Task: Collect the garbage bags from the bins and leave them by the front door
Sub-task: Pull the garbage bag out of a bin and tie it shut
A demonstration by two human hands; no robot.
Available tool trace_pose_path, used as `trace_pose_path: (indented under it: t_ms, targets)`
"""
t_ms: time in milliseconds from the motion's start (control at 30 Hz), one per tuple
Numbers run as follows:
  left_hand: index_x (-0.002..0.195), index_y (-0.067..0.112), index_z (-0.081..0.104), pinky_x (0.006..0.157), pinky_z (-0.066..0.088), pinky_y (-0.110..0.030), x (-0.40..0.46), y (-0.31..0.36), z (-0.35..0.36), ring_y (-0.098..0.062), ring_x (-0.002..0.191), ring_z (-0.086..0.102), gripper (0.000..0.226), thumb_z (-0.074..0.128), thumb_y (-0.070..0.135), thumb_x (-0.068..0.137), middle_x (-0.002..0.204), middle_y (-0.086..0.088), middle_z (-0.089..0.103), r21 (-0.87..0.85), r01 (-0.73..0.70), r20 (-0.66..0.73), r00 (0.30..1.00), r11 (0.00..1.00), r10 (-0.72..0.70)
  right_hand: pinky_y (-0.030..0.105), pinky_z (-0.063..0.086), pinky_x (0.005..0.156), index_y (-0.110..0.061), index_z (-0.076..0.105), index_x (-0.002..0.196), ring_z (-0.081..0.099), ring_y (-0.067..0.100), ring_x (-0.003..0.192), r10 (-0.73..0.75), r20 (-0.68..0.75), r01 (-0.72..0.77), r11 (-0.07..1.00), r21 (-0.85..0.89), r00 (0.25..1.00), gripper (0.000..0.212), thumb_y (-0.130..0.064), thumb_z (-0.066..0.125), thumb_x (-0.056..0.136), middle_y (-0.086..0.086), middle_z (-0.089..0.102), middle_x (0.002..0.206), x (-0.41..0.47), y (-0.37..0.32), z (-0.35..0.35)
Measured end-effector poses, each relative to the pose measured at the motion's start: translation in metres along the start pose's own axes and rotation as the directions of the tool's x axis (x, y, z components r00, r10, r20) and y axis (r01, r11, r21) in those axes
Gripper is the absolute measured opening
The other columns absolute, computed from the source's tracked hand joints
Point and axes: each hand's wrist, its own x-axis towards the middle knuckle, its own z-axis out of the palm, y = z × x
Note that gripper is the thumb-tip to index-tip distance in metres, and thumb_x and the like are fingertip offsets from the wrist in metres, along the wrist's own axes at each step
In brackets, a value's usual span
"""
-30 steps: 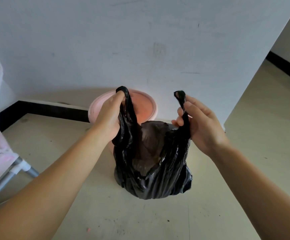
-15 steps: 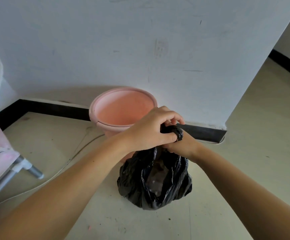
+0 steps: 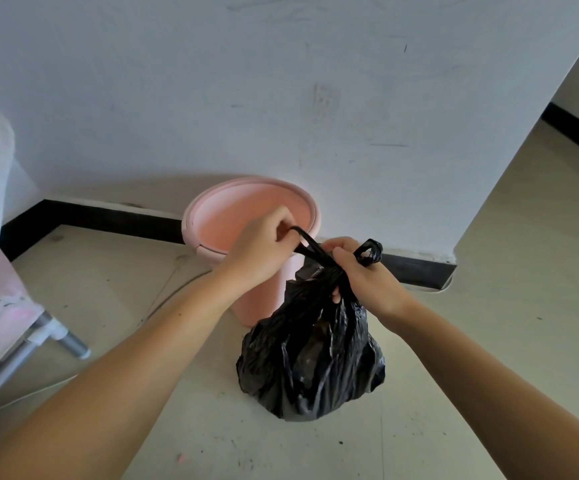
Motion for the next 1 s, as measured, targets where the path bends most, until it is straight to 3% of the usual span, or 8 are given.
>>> trace_pose_path:
  t_ms: [67, 167, 300, 467, 600, 733, 833, 1000]
  targets:
    - [0.077, 0.022, 0.055, 0.064, 0.046, -0.014, 0.001, -0.001, 0.003, 0.000, 0.060, 0.056, 0.015, 0.052, 0.013, 0.089, 0.068, 0.007, 0.058, -0.212, 0.127, -0.005, 0.991, 0.969, -0.131, 0.018, 0.040, 0.051, -0.020, 0.065, 0.091, 0.046, 0.012, 0.047, -0.003, 0.078, 0.005, 1.000, -0.026, 0.997, 0.036, -0.028, 0.031, 0.100, -0.007, 0.054, 0.048, 0.001, 0.004, -0.001]
    - [0.102, 0.012, 0.059, 0.085, 0.051, -0.025, -0.005, -0.003, 0.008, -0.015, 0.091, 0.061, 0.013, 0.055, 0.018, 0.092, 0.089, 0.000, 0.062, -0.477, 0.255, 0.374, 0.925, 0.841, -0.069, 0.022, 0.030, 0.049, -0.025, 0.069, 0.073, 0.031, 0.013, 0.044, 0.023, 0.160, -0.037, 0.996, 0.081, 0.987, 0.047, -0.037, 0.033, 0.100, -0.004, 0.036, 0.047, 0.000, 0.010, -0.001]
    - [0.120, 0.051, 0.050, 0.094, 0.040, -0.007, -0.020, -0.015, 0.027, 0.010, 0.114, 0.053, 0.043, 0.064, 0.026, 0.087, 0.117, 0.028, 0.060, -0.337, 0.241, 0.764, 0.635, 0.910, 0.114, 0.025, 0.033, 0.048, -0.019, 0.068, 0.078, 0.025, 0.010, 0.036, 0.129, 0.079, -0.146, 0.951, 0.272, 0.988, 0.046, -0.038, 0.034, 0.101, -0.004, 0.035, 0.042, 0.004, 0.009, -0.008]
    - [0.091, 0.035, 0.068, 0.088, 0.043, -0.008, -0.023, -0.028, 0.046, 0.005, 0.102, 0.061, 0.021, 0.054, 0.020, 0.093, 0.106, 0.018, 0.071, -0.420, 0.274, 0.650, 0.756, 0.865, 0.076, 0.029, 0.040, 0.062, -0.007, 0.067, 0.080, 0.037, 0.015, 0.048, 0.093, 0.311, -0.200, 0.922, 0.331, 0.946, 0.044, -0.033, 0.037, 0.099, 0.007, 0.049, 0.055, 0.000, 0.009, -0.020]
    - [0.080, 0.025, 0.074, 0.079, 0.050, -0.026, -0.019, -0.040, 0.039, -0.017, 0.078, 0.064, 0.026, 0.055, 0.007, 0.084, 0.079, -0.002, 0.069, -0.532, 0.449, 0.597, 0.800, 0.718, -0.058, 0.023, 0.039, 0.057, -0.004, 0.064, 0.091, 0.045, 0.011, 0.055, -0.016, 0.305, 0.058, 0.990, -0.129, 0.952, 0.010, -0.010, 0.057, 0.092, 0.011, 0.057, 0.075, -0.003, 0.013, -0.028]
    - [0.084, 0.013, 0.066, 0.081, 0.047, -0.032, -0.021, -0.047, 0.038, -0.018, 0.067, 0.060, 0.021, 0.057, 0.031, 0.089, 0.074, -0.006, 0.064, -0.502, 0.643, 0.756, 0.651, 0.578, -0.067, 0.010, 0.041, 0.057, -0.025, 0.044, 0.099, 0.051, 0.001, 0.066, -0.019, 0.051, 0.045, 0.814, -0.579, 0.999, 0.024, -0.013, 0.059, 0.085, -0.008, 0.055, 0.090, 0.002, 0.029, -0.020]
    - [0.094, 0.005, 0.066, 0.074, 0.055, -0.028, -0.022, -0.044, 0.045, -0.021, 0.073, 0.068, 0.052, 0.037, 0.049, 0.096, 0.083, -0.011, 0.071, -0.433, 0.761, 0.814, 0.560, 0.482, -0.153, 0.008, 0.038, 0.057, -0.027, 0.046, 0.097, 0.052, -0.002, 0.072, -0.149, -0.066, 0.091, 0.841, -0.534, 0.987, 0.024, -0.012, 0.057, 0.082, -0.019, 0.055, 0.085, 0.001, 0.037, -0.008]
    - [0.087, 0.010, 0.072, 0.082, 0.053, -0.032, -0.022, -0.041, 0.050, -0.016, 0.069, 0.068, 0.026, 0.054, 0.027, 0.093, 0.079, -0.005, 0.071, -0.490, 0.800, 0.774, 0.582, 0.346, -0.250, 0.029, 0.050, 0.064, -0.027, 0.049, 0.095, 0.058, 0.006, 0.069, -0.224, -0.066, 0.170, 0.873, -0.458, 0.972, 0.023, -0.011, 0.059, 0.082, -0.014, 0.061, 0.078, -0.004, 0.042, 0.004]
